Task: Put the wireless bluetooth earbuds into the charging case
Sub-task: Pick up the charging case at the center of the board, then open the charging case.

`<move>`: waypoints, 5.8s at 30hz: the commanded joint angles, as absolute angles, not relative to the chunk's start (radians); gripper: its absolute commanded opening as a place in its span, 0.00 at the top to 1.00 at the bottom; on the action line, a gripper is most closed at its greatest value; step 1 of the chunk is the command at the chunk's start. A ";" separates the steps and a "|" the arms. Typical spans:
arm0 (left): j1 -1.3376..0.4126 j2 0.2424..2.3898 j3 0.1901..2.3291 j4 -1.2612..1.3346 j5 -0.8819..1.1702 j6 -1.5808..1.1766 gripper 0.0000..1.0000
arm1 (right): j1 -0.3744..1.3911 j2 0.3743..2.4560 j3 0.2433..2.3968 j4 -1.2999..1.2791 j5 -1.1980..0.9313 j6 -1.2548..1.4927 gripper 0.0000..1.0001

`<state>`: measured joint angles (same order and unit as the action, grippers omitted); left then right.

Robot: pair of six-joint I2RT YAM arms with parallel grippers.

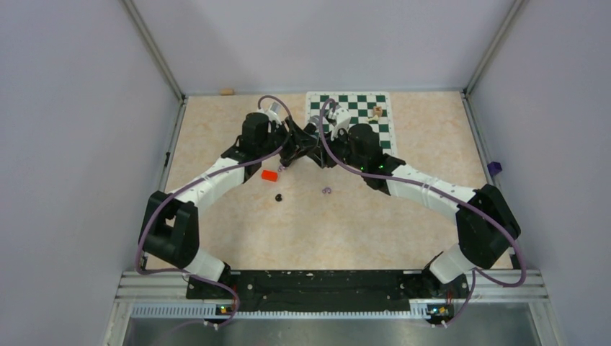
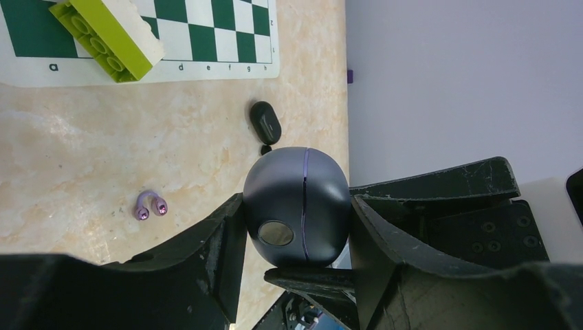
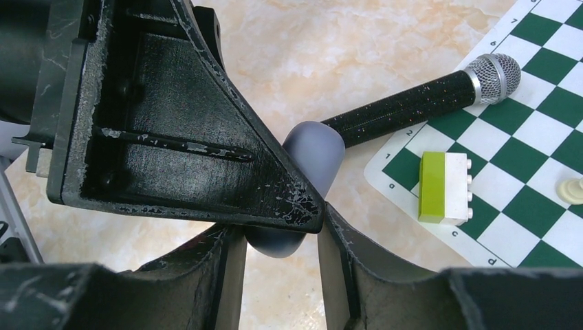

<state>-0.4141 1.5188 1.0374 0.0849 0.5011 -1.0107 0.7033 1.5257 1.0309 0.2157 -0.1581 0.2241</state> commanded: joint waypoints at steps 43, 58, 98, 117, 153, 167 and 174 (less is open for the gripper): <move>-0.250 1.335 1.218 0.122 0.948 -0.542 0.01 | 0.615 1.229 1.060 0.149 -0.350 0.069 0.91; -0.341 1.419 1.475 -0.416 1.333 0.163 0.01 | 0.500 0.941 0.960 0.104 -0.793 0.029 0.89; -0.526 1.397 1.260 -0.167 1.296 0.004 0.32 | 0.494 1.021 0.767 0.353 -0.886 0.139 0.84; -0.548 1.414 1.258 -0.130 1.291 -0.059 0.46 | 0.495 1.030 0.759 0.345 -0.861 0.109 0.83; -0.551 1.508 1.321 -0.638 1.190 0.447 1.00 | 0.453 1.063 0.844 0.228 -0.911 0.085 0.26; -0.539 1.377 1.062 -0.116 1.140 0.073 1.00 | 0.454 1.001 0.711 0.360 -0.893 0.110 0.14; -0.539 1.373 1.044 -0.079 1.128 0.040 1.00 | 0.464 1.025 0.682 0.386 -0.867 0.102 0.13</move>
<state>-0.5430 1.4090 1.0637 -0.1581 1.1278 0.0753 0.4603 1.0222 0.6865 0.3233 -0.8803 0.1081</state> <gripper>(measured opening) 0.368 0.870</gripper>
